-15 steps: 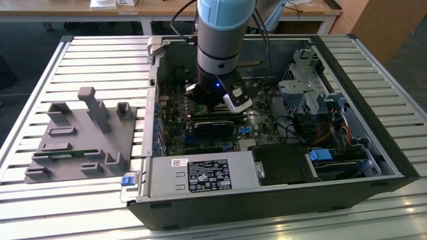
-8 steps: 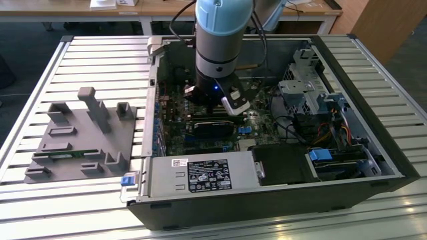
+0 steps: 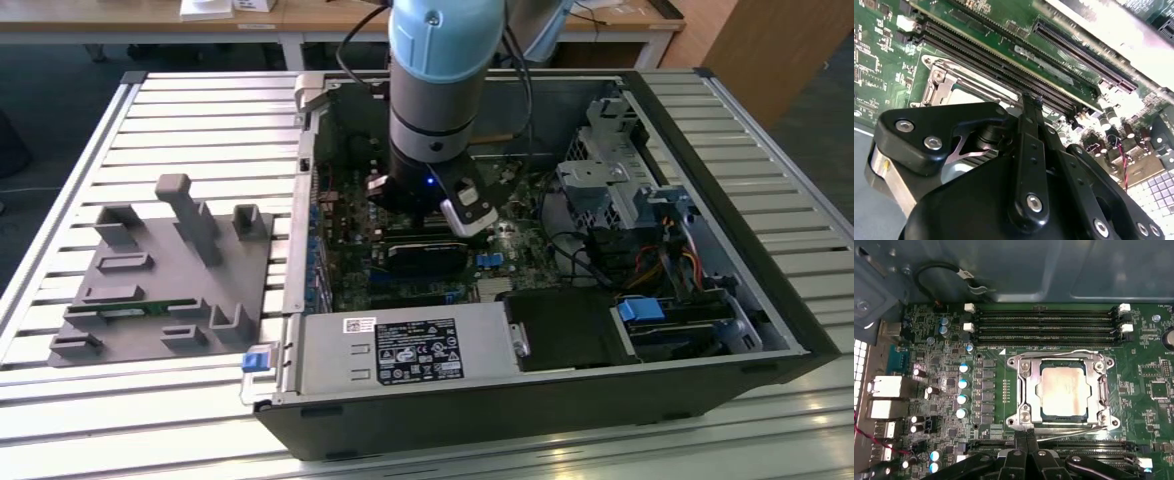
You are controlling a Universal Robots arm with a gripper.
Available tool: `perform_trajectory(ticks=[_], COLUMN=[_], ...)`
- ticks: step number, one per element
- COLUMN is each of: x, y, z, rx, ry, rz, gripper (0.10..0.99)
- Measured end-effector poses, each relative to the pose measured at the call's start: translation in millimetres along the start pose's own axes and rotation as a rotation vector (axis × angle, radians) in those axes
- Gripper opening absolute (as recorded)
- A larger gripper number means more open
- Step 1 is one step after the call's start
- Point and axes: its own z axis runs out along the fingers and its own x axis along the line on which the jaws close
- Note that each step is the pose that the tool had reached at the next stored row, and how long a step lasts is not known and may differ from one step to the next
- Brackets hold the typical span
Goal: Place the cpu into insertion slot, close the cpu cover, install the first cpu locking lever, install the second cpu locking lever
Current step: 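Install the second cpu locking lever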
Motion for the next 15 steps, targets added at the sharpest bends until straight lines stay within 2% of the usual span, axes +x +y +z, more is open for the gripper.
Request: perform_trajectory(ticks=[8, 13, 15], x=[1.7, 3.8, 4.3], y=[-3.5, -4.6, -4.9], z=[3.2, 7.8, 9.1], rx=[-0.006, -0.019, -0.029], ry=[0.0001, 0.0004, 0.0007], rz=[0.0, 0.0, 0.0], gripper=[0.106, 0.106, 0.106])
